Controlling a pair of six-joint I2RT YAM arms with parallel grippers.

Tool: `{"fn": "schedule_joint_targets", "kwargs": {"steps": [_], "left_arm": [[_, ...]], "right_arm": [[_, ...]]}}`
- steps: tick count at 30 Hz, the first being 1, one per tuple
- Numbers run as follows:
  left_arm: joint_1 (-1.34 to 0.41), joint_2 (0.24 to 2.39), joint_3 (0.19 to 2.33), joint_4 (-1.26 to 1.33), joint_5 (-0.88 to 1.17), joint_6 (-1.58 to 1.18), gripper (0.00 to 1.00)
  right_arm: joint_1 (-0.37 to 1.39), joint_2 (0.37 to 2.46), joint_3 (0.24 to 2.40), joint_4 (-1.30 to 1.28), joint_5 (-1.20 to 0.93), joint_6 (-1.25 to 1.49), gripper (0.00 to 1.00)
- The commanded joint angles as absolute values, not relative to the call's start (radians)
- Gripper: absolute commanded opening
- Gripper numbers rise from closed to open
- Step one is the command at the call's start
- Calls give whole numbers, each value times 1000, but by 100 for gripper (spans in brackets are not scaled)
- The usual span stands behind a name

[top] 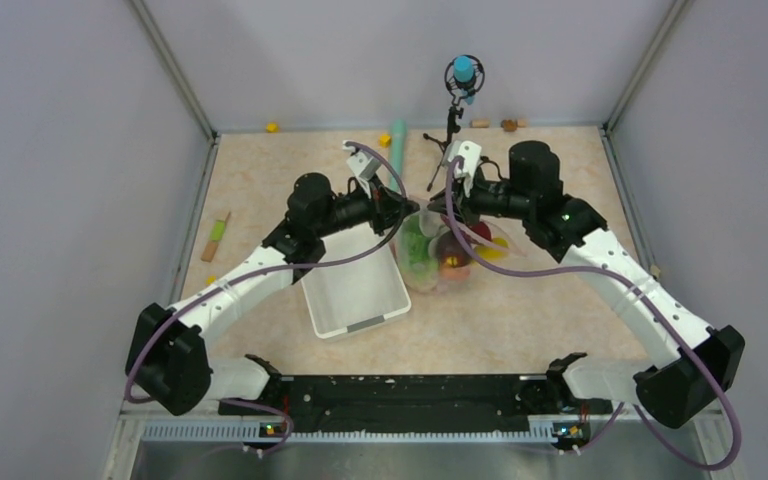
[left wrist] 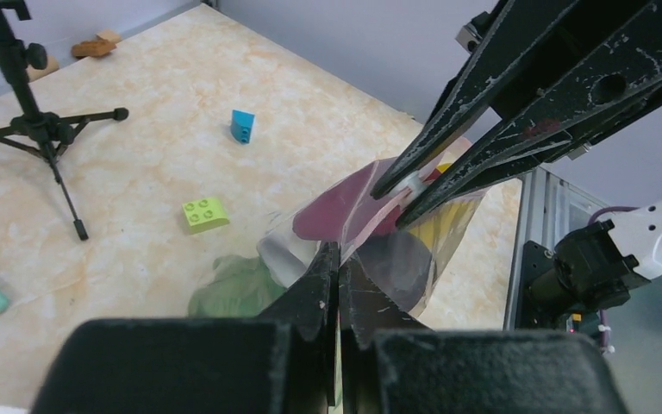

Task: Place the food in the zip-top bag and seal the zipper
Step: Zip the zipper food storage bag at the center of the board.

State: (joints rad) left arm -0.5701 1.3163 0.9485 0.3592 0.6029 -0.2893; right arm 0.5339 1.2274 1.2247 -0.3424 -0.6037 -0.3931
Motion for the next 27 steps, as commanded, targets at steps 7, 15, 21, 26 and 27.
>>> {"fn": "schedule_joint_targets", "kwargs": {"steps": [7, 15, 21, 26, 27], "left_arm": [[-553, 1181, 875, 438, 265, -324, 0], [-553, 1141, 852, 405, 72, -338, 0], [-553, 1115, 838, 379, -62, -327, 0], [-552, 1113, 837, 361, -166, -325, 0], [-553, 1112, 837, 357, -185, -326, 0]], "right_arm": [[525, 1125, 1193, -390, -337, -323, 0], [526, 1037, 1111, -405, -163, -245, 0], [525, 1005, 1079, -396, 8, -181, 0], [525, 1014, 1091, -443, 253, -46, 0], [526, 1013, 1091, -454, 295, -29, 0]]}}
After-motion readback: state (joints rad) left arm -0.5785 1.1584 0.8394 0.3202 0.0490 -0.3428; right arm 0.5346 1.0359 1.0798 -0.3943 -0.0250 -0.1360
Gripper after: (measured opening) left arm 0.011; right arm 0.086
